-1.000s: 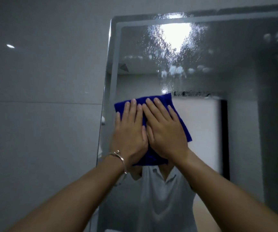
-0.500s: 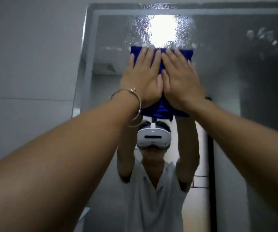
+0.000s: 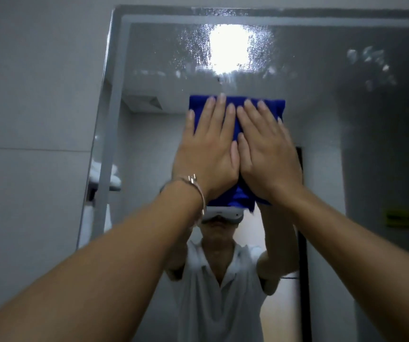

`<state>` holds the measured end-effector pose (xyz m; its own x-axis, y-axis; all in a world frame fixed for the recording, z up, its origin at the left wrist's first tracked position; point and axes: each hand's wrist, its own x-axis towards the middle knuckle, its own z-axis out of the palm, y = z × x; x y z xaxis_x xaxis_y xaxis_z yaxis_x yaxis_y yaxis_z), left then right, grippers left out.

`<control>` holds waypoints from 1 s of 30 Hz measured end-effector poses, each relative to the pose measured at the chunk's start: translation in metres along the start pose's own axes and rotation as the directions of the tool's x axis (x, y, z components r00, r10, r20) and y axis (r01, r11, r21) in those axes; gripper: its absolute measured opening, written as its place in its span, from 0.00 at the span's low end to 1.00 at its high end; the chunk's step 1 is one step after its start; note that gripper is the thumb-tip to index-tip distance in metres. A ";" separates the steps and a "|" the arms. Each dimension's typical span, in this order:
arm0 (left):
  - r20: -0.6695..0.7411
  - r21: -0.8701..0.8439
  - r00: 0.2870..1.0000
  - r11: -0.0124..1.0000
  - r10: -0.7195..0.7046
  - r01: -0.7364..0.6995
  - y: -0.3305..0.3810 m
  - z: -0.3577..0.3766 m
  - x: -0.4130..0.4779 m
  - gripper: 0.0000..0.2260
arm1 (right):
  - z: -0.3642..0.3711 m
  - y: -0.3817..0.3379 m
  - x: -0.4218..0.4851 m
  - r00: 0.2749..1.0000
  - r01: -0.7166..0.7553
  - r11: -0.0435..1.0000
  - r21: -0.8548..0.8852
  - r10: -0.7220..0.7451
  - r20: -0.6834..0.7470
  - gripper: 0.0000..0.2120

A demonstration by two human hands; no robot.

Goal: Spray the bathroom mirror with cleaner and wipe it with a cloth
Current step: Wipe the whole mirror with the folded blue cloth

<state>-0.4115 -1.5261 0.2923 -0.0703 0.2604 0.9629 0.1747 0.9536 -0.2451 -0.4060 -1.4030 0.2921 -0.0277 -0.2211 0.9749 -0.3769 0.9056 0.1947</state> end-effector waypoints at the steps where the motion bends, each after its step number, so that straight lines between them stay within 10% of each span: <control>1: -0.002 -0.010 1.000 1.000 -0.001 0.001 0.009 0.002 -0.016 0.28 | -0.002 0.002 -0.017 1.000 0.005 1.000 0.002 -0.005 0.002 0.25; 13: 0.142 0.041 0.988 0.997 0.054 -0.061 0.046 0.003 -0.065 0.29 | -0.015 0.018 -0.081 0.991 0.079 0.995 -0.060 -0.072 0.111 0.26; 30: -0.021 0.002 0.998 0.998 0.056 -0.056 0.026 0.001 0.108 0.28 | -0.030 0.075 0.077 1.000 0.028 0.995 -0.098 -0.027 0.004 0.23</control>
<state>-0.4153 -1.4728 0.3892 -0.0398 0.3098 0.9500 0.1766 0.9380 -0.2984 -0.4083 -1.3406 0.3852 -0.0212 -0.2474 0.9687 -0.2854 0.9301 0.2313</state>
